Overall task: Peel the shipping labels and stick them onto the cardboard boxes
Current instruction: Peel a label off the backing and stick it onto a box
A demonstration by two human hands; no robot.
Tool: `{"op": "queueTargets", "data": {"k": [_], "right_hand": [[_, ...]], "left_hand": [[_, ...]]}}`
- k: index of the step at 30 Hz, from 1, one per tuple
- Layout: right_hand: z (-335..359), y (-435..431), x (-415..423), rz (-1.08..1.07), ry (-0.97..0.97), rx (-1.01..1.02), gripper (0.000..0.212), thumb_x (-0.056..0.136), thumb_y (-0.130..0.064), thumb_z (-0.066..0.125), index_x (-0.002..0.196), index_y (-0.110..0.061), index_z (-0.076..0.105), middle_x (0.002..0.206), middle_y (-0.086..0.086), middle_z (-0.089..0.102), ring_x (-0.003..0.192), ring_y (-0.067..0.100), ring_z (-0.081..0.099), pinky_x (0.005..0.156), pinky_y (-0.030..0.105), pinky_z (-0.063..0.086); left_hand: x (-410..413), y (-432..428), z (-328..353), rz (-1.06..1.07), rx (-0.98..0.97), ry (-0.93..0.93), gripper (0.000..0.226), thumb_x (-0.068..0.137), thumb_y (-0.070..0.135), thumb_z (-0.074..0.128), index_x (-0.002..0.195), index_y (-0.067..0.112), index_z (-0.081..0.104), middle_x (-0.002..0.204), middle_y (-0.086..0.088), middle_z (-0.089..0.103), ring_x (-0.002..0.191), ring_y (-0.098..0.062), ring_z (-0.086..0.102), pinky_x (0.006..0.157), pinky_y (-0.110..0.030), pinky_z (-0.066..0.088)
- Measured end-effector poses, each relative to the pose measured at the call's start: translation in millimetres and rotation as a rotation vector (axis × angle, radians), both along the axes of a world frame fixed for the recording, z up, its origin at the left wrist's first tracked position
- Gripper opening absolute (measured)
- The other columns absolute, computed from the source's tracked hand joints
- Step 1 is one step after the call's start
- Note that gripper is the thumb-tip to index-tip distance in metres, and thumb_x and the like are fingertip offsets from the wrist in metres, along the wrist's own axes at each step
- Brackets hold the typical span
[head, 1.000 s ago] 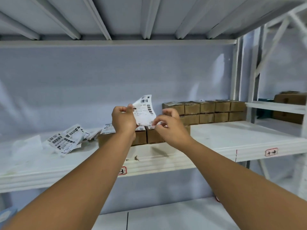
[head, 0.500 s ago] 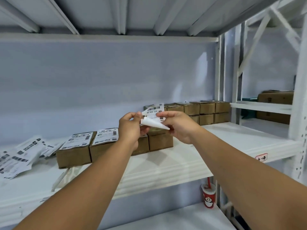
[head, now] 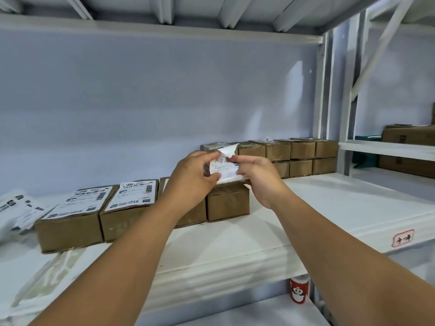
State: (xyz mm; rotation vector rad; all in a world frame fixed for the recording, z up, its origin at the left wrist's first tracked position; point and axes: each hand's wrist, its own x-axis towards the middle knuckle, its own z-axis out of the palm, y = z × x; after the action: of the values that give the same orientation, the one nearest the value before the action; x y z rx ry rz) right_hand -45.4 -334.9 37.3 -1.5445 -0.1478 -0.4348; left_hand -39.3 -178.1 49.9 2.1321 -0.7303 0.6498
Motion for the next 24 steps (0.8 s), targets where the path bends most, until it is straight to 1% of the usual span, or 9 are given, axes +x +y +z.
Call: {"op": "queueTargets", "data": {"k": [2, 5, 7, 9, 12, 13, 18, 19, 24], "right_hand": [[-6.2, 0.6, 5.8, -0.009, -0.016, 0.041, 0.035, 0.078, 0.004, 0.05, 0.09, -0.019, 0.073, 0.108, 0.009, 0.069, 0.099, 0.021, 0.061, 0.084, 0.026, 0.046], [-7.1, 1.4, 5.6, -0.009, -0.025, 0.022, 0.037, 0.081, 0.008, 0.047, 0.096, -0.015, 0.072, 0.1, 0.003, 0.07, 0.089, 0.01, 0.065, 0.076, 0.016, 0.049], [-6.9, 2.0, 4.7, -0.009, -0.031, 0.009, 0.039, 0.082, 0.01, 0.045, 0.099, -0.013, 0.071, 0.099, 0.005, 0.07, 0.092, 0.016, 0.065, 0.086, 0.023, 0.052], [-7.5, 3.5, 1.5, -0.048, -0.02, -0.041, 0.038, 0.082, 0.008, 0.047, 0.105, -0.012, 0.07, 0.104, 0.006, 0.07, 0.095, 0.016, 0.063, 0.093, 0.027, 0.048], [-10.5, 6.1, -3.2, -0.086, 0.0, -0.123, 0.038, 0.085, 0.006, 0.049, 0.114, -0.01, 0.067, 0.105, 0.0, 0.066, 0.089, 0.003, 0.06, 0.083, 0.012, 0.047], [-11.0, 6.4, -4.7, -0.089, 0.007, -0.148, 0.039, 0.085, 0.005, 0.05, 0.116, -0.011, 0.067, 0.106, 0.0, 0.065, 0.088, 0.002, 0.06, 0.08, 0.01, 0.046], [-11.7, 7.6, -6.4, -0.104, 0.032, -0.184, 0.04, 0.085, 0.005, 0.049, 0.117, -0.011, 0.066, 0.109, 0.003, 0.066, 0.091, 0.008, 0.061, 0.085, 0.018, 0.048], [-11.3, 7.9, -6.3, -0.104, 0.034, -0.19, 0.04, 0.085, 0.005, 0.049, 0.118, -0.011, 0.066, 0.11, 0.002, 0.065, 0.092, 0.008, 0.06, 0.084, 0.017, 0.048], [-10.7, 7.3, -4.9, -0.096, 0.046, -0.212, 0.041, 0.085, 0.005, 0.048, 0.12, -0.011, 0.065, 0.105, 0.0, 0.064, 0.086, 0.002, 0.058, 0.076, 0.011, 0.047]], "left_hand": [[3.4, -1.2, -1.0, -0.004, 0.03, -0.008, 0.046, 0.086, 0.014, 0.064, 0.131, 0.022, 0.054, 0.121, 0.006, 0.052, 0.088, -0.013, 0.059, 0.077, -0.02, 0.044], [7.3, 0.4, -0.3, 0.048, 0.067, -0.029, 0.045, 0.089, 0.016, 0.062, 0.132, 0.021, 0.053, 0.128, 0.005, 0.051, 0.096, -0.017, 0.059, 0.086, -0.023, 0.044], [8.9, 2.2, -1.9, 0.091, 0.119, -0.046, 0.044, 0.09, 0.018, 0.06, 0.133, 0.021, 0.052, 0.132, 0.004, 0.05, 0.105, -0.021, 0.057, 0.096, -0.029, 0.043], [10.5, 3.6, -3.9, 0.109, 0.171, -0.051, 0.045, 0.09, 0.017, 0.059, 0.134, 0.02, 0.051, 0.134, 0.002, 0.05, 0.109, -0.022, 0.055, 0.099, -0.03, 0.04], [11.7, 5.0, -6.5, 0.117, 0.212, -0.021, 0.044, 0.09, 0.016, 0.059, 0.134, 0.018, 0.051, 0.133, -0.001, 0.051, 0.11, -0.021, 0.054, 0.097, -0.024, 0.038], [11.8, 5.5, -6.7, 0.119, 0.211, -0.003, 0.044, 0.09, 0.016, 0.059, 0.133, 0.018, 0.052, 0.132, -0.001, 0.052, 0.11, -0.021, 0.054, 0.096, -0.024, 0.038], [14.0, 7.6, -7.8, 0.126, 0.146, 0.137, 0.044, 0.087, 0.027, 0.063, 0.13, 0.026, 0.055, 0.134, 0.005, 0.052, 0.11, -0.014, 0.054, 0.086, -0.02, 0.037], [14.5, 8.2, -7.4, 0.131, 0.146, 0.155, 0.045, 0.086, 0.03, 0.064, 0.13, 0.027, 0.055, 0.135, 0.006, 0.052, 0.112, -0.013, 0.054, 0.084, -0.02, 0.037], [14.1, 8.9, -6.4, 0.131, 0.192, 0.154, 0.049, 0.085, 0.036, 0.065, 0.132, 0.027, 0.052, 0.138, 0.005, 0.049, 0.119, -0.014, 0.05, 0.093, -0.025, 0.037]]}}
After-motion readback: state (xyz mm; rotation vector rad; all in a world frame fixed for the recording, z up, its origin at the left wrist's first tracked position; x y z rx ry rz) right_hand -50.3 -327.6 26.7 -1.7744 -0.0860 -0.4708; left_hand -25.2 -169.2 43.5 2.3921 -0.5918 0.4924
